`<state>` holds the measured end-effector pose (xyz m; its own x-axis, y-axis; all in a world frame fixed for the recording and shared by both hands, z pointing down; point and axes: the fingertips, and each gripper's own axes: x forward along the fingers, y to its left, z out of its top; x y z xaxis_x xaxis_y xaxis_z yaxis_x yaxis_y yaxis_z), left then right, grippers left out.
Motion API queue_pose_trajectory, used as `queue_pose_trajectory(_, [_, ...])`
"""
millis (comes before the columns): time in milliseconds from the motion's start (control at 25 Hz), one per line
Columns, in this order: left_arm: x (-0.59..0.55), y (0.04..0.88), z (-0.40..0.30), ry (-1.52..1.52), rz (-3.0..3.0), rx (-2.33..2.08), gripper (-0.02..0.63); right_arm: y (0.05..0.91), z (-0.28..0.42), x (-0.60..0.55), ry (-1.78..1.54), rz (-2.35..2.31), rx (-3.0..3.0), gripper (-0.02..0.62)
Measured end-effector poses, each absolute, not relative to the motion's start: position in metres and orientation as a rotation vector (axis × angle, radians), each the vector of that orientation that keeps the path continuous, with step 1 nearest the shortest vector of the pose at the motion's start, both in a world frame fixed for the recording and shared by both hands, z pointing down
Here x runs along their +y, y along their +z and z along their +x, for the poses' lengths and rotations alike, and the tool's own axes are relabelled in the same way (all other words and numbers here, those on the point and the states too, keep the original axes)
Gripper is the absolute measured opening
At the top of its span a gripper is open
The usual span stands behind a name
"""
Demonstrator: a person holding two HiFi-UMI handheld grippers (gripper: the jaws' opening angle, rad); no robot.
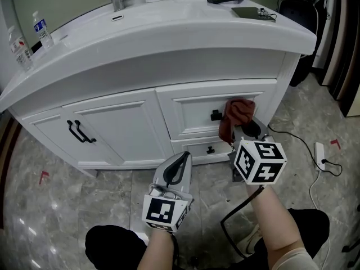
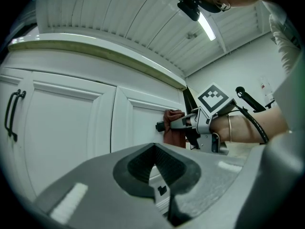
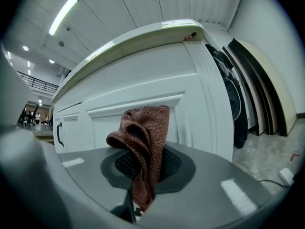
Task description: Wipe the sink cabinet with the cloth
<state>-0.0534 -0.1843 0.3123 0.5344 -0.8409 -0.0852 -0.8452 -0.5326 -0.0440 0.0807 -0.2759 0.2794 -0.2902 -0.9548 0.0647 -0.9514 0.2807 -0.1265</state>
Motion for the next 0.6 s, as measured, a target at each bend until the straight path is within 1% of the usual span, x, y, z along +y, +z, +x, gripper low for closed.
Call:
queue_pose_trajectory(160, [-0.189,0.312,-0.048,0.094,-2.691,1.471,0.000,0.274,0.101,-0.276,-0.177,-1.901,2.454,0.080])
queue_pose_trajectory(600, [-0.193,0.316,-0.024,0.102,-2.723,1.429,0.002,0.278,0.156,-0.267,-0.218,-2.025,2.316,0.080])
